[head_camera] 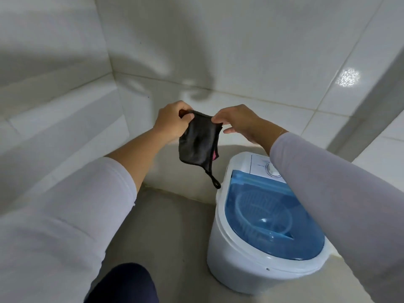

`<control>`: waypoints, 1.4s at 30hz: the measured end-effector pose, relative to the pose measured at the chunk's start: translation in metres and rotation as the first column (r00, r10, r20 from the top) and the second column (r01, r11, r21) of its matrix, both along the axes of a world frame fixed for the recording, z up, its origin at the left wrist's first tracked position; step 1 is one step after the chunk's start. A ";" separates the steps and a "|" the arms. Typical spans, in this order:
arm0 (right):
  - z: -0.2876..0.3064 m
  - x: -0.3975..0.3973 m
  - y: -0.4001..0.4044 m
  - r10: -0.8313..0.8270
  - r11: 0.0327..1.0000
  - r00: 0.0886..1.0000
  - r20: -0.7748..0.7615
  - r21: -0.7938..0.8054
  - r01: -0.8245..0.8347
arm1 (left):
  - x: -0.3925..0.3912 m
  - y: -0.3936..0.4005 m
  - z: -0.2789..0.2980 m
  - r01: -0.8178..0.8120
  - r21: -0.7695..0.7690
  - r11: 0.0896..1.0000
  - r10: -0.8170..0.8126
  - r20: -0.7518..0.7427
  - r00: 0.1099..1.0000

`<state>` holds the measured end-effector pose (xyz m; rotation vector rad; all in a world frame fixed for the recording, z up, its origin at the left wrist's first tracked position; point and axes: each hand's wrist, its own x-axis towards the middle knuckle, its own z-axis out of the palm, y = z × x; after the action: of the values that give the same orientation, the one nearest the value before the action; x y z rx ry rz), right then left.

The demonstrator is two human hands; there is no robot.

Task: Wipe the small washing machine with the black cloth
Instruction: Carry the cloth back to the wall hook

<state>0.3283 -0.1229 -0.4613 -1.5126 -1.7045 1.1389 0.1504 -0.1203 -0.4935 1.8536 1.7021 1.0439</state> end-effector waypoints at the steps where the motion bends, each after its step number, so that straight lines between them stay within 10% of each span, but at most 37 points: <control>1: 0.008 -0.006 0.008 0.019 0.999 0.998 -0.054 -0.035 -0.021 | -0.004 0.007 0.008 -0.018 0.003 1.000 0.018 -0.008 1.000; 9: 0.130 -0.054 0.023 -0.047 0.975 0.920 -0.388 -0.217 -0.042 | -0.032 0.017 0.137 -0.047 -0.169 0.985 0.063 0.090 0.994; 16: 0.276 -0.100 0.015 -0.076 0.965 0.903 -0.422 -0.260 -0.040 | -0.058 0.008 0.277 0.024 -0.396 0.918 0.196 0.505 0.841; 22: 0.388 -0.128 0.016 -0.008 0.981 0.948 -0.319 -0.188 -0.055 | -0.094 0.001 0.395 0.163 -0.503 0.849 0.189 0.576 0.796; 36: 0.554 -0.152 0.057 0.014 1.000 0.984 -0.177 0.029 -0.009 | -0.154 0.057 0.566 -0.124 -0.240 0.963 0.176 0.211 0.962; 42: 0.553 -0.143 0.077 0.060 0.924 0.956 0.288 0.346 -0.163 | -0.137 0.093 0.573 -0.137 -0.070 0.988 0.145 0.136 0.980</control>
<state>0.1849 -0.0463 0.0917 -1.3926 -2.0769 0.6304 0.0132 -0.0272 0.0796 1.6010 1.7812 1.1372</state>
